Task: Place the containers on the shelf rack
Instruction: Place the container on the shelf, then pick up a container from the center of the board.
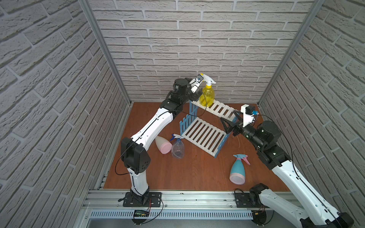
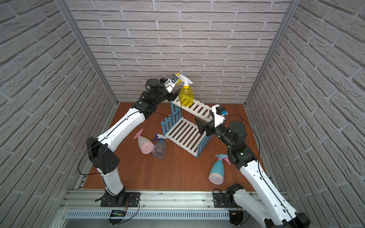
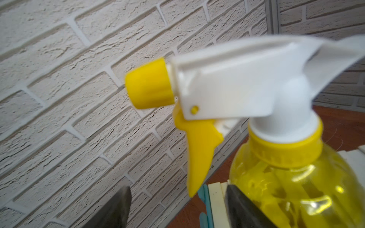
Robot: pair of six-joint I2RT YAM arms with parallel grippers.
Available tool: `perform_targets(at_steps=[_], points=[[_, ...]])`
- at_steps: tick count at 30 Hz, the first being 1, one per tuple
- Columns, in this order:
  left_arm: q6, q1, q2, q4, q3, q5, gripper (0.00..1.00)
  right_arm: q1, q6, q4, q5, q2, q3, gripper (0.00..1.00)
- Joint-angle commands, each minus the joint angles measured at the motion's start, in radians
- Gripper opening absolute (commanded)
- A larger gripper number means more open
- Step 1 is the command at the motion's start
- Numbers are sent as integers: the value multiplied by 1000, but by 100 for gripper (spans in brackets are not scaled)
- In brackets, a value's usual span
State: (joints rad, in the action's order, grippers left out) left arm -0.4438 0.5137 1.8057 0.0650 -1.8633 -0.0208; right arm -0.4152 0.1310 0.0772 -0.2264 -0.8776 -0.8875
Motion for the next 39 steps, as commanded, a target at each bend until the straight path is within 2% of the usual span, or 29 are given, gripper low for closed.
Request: perform_targets(at_steps=[1,7,13,14,18,23,27,31,35,39], points=[[28,-5,-75,-47,33,-26,82,-5,2,-10,17,29,-9,99],[95,-4,-216,-34,178,-46,86,-5,41,-133,87,53,-54,99],[262,-10,-486,30,493,-145,98,-5,147,-491,258,74,-146,99],[304,-19,-544,54,569,-162,98,-4,183,-571,288,83,-155,99],[416,-64,-671,177,718,-169,98,-2,271,-774,333,119,-163,99],[516,-140,-780,339,816,-113,98,-2,459,-981,378,152,-105,99],[560,-213,-847,421,855,-9,98,-2,604,-1123,365,152,-48,99],[571,-268,-905,392,939,118,98,-1,699,-1187,341,150,27,99],[600,-275,-930,315,1010,162,98,-2,746,-1196,285,97,101,99],[608,-282,-927,306,1013,186,98,-2,764,-1155,228,36,167,99]])
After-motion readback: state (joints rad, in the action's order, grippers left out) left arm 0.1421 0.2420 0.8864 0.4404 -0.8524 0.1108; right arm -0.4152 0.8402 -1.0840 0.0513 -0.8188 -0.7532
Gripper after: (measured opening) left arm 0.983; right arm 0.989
